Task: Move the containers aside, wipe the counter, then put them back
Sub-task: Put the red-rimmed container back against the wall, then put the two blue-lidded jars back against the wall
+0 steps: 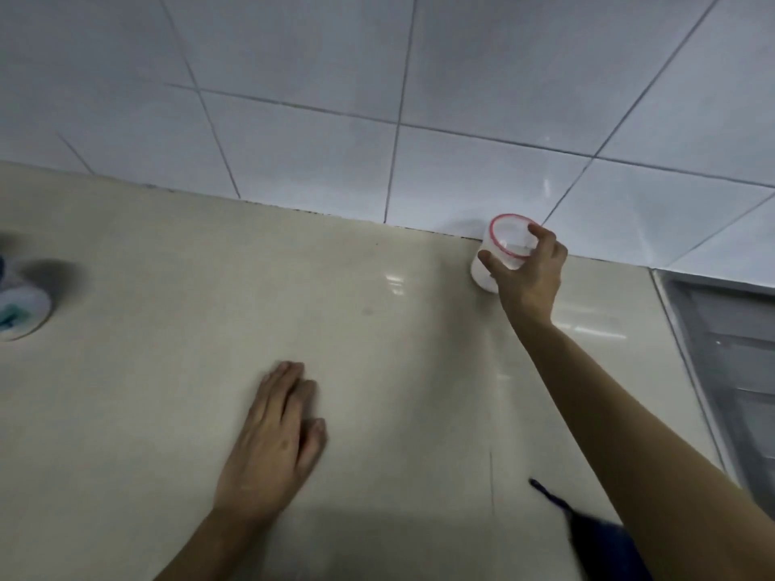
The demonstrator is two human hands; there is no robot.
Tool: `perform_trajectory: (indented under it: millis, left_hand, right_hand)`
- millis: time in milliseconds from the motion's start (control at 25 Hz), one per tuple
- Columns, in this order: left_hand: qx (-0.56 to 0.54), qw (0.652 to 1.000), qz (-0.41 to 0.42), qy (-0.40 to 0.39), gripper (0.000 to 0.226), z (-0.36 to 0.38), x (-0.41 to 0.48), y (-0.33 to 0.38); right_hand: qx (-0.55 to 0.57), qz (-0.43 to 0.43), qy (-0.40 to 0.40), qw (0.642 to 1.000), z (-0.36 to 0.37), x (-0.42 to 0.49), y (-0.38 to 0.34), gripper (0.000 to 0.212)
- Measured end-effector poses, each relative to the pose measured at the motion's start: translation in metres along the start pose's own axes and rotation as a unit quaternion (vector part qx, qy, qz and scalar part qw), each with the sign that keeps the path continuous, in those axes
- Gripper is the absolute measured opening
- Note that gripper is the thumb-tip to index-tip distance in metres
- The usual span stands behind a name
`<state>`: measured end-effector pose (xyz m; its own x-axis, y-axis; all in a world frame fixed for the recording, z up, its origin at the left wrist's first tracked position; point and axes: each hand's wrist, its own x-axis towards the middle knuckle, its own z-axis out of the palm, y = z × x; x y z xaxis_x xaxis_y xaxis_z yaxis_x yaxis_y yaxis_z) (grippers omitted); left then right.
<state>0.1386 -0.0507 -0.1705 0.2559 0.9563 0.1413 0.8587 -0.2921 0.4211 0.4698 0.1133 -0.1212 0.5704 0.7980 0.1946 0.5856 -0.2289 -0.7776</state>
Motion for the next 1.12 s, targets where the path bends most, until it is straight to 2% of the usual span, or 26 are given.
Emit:
perform_trajectory:
  millis: [200, 360, 440, 520, 600, 640, 720, 800, 880, 960, 1120]
  left_hand:
    - [0.008, 1.0, -0.003, -0.011, 0.051, -0.002, 0.0, 0.001]
    - [0.019, 1.0, 0.006, -0.005, 0.049, -0.001, 0.002, 0.0]
    - [0.024, 1.0, 0.008, -0.002, 0.049, 0.0, 0.003, 0.001]
    - [0.009, 1.0, 0.002, 0.007, 0.048, -0.003, 0.001, 0.003]
    - [-0.025, 0.999, -0.006, 0.022, 0.043, -0.007, -0.002, 0.005]
    - [-0.049, 0.998, -0.015, 0.031, 0.04, -0.01, -0.004, 0.004]
    - [-0.087, 0.994, -0.041, 0.044, 0.037, -0.019, -0.015, -0.004]
    - [-0.102, 0.991, -0.071, 0.052, 0.035, -0.032, -0.033, -0.022]
    - [-0.093, 0.989, -0.096, 0.069, 0.034, -0.054, -0.053, -0.055]
    - [-0.071, 0.986, -0.12, 0.095, 0.037, -0.086, -0.066, -0.099]
    - [-0.017, 0.97, -0.167, 0.176, 0.044, -0.165, -0.061, -0.191]
  right_hand:
    - [0.007, 0.007, 0.004, 1.0, 0.009, 0.012, 0.007, 0.081]
    - [-0.061, -0.017, -0.055, 0.996, -0.002, 0.024, 0.004, 0.089]
    - [-0.082, -0.003, -0.054, 0.995, -0.013, 0.015, 0.005, 0.095]
    - [-0.084, -0.01, -0.011, 0.996, -0.02, -0.019, 0.004, 0.089]
    - [-0.072, -0.044, 0.01, 0.996, -0.023, -0.068, 0.0, 0.072]
    - [-0.065, -0.069, -0.013, 0.995, -0.021, -0.095, -0.004, 0.064]
    - [-0.061, -0.144, -0.125, 0.98, -0.009, -0.146, -0.017, 0.054]
    - [-0.066, -0.226, -0.25, 0.939, 0.013, -0.187, -0.039, 0.051]
    - [-0.065, -0.284, -0.329, 0.898, 0.042, -0.216, -0.074, 0.047]
    - [-0.064, -0.311, -0.374, 0.871, 0.077, -0.235, -0.118, 0.045]
    - [-0.057, -0.329, -0.397, 0.855, 0.146, -0.259, -0.209, 0.05]
